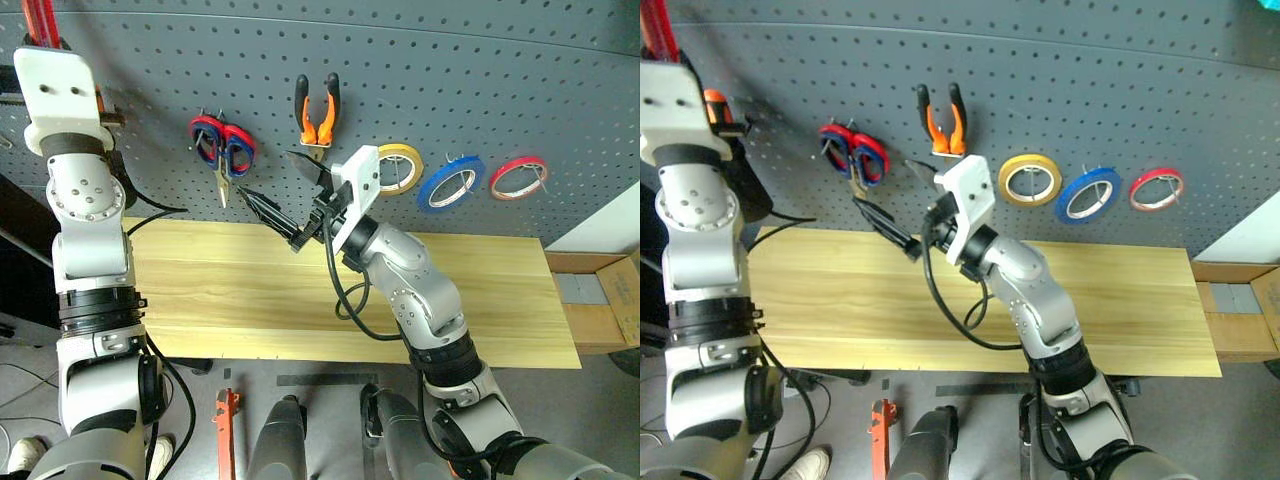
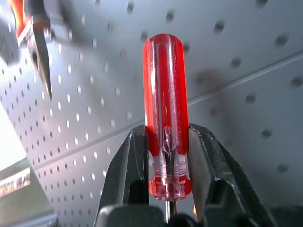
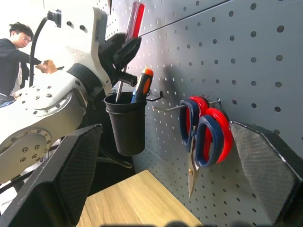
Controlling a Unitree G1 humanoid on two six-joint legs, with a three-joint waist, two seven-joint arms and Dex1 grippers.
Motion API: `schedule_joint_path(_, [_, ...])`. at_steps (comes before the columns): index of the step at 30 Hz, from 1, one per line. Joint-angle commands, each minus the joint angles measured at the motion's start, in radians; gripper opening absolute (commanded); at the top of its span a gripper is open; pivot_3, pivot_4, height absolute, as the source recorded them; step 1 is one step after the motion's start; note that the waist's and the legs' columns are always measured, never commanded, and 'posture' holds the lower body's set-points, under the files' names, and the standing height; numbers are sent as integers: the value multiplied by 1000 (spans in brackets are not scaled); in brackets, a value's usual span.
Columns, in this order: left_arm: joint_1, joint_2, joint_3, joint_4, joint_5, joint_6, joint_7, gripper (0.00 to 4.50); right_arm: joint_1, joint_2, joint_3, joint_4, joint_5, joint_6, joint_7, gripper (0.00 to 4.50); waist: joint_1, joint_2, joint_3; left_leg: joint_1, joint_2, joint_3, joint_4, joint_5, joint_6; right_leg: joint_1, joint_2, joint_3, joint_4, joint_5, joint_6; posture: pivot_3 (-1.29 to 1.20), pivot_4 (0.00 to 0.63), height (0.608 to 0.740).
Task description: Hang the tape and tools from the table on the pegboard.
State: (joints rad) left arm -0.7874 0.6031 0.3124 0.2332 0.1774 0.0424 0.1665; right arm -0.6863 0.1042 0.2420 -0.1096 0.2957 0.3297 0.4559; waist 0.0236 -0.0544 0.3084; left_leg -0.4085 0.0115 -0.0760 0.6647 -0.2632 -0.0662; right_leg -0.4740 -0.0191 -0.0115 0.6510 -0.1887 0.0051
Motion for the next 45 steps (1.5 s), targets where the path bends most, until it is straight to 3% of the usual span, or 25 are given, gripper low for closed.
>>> schedule_joint_path(1, [14, -4, 38, -59, -19, 38, 25, 784, 1, 7, 9, -34, 0, -20, 6, 4500, 0, 0, 0, 0, 0, 0, 0, 0, 0, 0, 0, 0, 0, 0, 0, 120, 230, 740])
schedule_joint_path(9, [29, -24, 61, -68, -66, 122, 36, 784, 12, -8, 19, -39, -1, -21, 13, 4500, 0, -4, -3, 1, 0, 0, 2, 0, 0, 0, 0, 0, 4, 0, 0, 121, 227, 740])
schedule_joint_path(20, [32, -18, 67, -85, -64, 148, 50, 4443, 10, -13, 22, -34, -5, -26, 23, 4500, 0, -7, -5, 6, 0, 1, 2, 1, -1, 1, 0, 1, 10, 0, 0, 125, 225, 740])
schedule_joint_path(26, [64, -46, 94, -146, -100, 190, 48, 4443, 16, -38, 9, -43, -1, -15, 40, 4500, 0, -8, -6, 7, 0, 1, 2, 1, -1, 1, 0, 1, 12, 0, 0, 127, 225, 740])
schedule_joint_path(35, [287, -141, 102, -578, -181, 405, -22, 4443, 166, -280, -24, -224, 29, 52, 150, 4500, 2, -9, -14, 7, 0, 1, 2, 1, -1, 3, -1, 1, 11, 0, -1, 141, 220, 740])
schedule_joint_path(39, [428, -209, 77, -786, -195, 536, -43, 4443, 248, -365, -55, -299, 30, 80, 152, 4500, 2, -7, -18, 15, 0, 0, 1, 0, 1, 13, -1, 1, 8, 0, -1, 145, 218, 740])
schedule_joint_path(43, [693, -350, -77, -976, -193, 579, -56, 4443, 384, -409, -91, -357, -16, 151, 65, 4500, 3, -1, -27, 24, 0, 0, -1, 0, 1, 23, 0, 1, 5, -1, -1, 149, 205, 740])
schedule_joint_path(45, [793, -402, -145, -980, -190, 571, -65, 4443, 440, -422, -95, -365, -51, 176, 17, 4500, 3, 4, -35, 29, 0, -1, -2, -1, 3, 30, 0, 1, -1, -2, -1, 143, 198, 740])
